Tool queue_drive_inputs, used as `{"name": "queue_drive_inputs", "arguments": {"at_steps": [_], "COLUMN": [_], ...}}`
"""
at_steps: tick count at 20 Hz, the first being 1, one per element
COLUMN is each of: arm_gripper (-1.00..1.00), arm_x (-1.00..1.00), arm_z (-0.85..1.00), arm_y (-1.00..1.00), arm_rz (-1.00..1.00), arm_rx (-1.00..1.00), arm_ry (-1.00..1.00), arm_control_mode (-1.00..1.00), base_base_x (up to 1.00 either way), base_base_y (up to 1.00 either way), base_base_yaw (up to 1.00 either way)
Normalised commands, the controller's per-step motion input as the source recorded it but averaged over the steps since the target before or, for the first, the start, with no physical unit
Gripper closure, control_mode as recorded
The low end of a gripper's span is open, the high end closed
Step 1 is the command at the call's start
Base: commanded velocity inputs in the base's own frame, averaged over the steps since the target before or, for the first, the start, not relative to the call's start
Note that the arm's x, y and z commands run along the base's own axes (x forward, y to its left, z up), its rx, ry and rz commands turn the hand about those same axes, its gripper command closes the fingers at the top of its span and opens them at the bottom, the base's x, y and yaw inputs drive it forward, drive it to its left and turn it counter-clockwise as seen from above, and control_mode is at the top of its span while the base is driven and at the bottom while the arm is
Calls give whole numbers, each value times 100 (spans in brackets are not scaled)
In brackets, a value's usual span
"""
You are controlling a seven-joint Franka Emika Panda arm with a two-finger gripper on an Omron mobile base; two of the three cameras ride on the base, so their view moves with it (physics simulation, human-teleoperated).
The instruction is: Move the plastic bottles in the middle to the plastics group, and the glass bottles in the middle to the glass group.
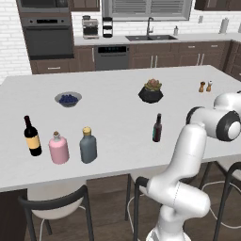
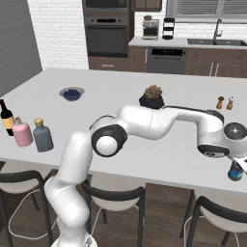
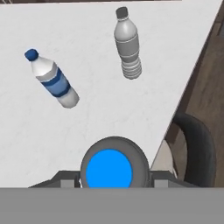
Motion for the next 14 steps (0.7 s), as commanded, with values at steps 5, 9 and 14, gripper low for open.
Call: {"name": "queue_drive_inputs", "arguments": {"at_steps": [5, 9, 14], "arm_gripper": [100, 100, 100], "arm_x": [12, 25, 22], "arm_z": [-3, 0, 0], "arm_y": [0, -2, -6], "arm_rz": [0, 0, 0], "arm_rx": [0, 0, 0], "arm_ry": [0, 8, 5], "arm_control_mode": [-100, -100, -100], "base_base_x": [0, 0, 0], "base_base_y": [0, 0, 0], "base_base_yaw": [0, 0, 0]}}
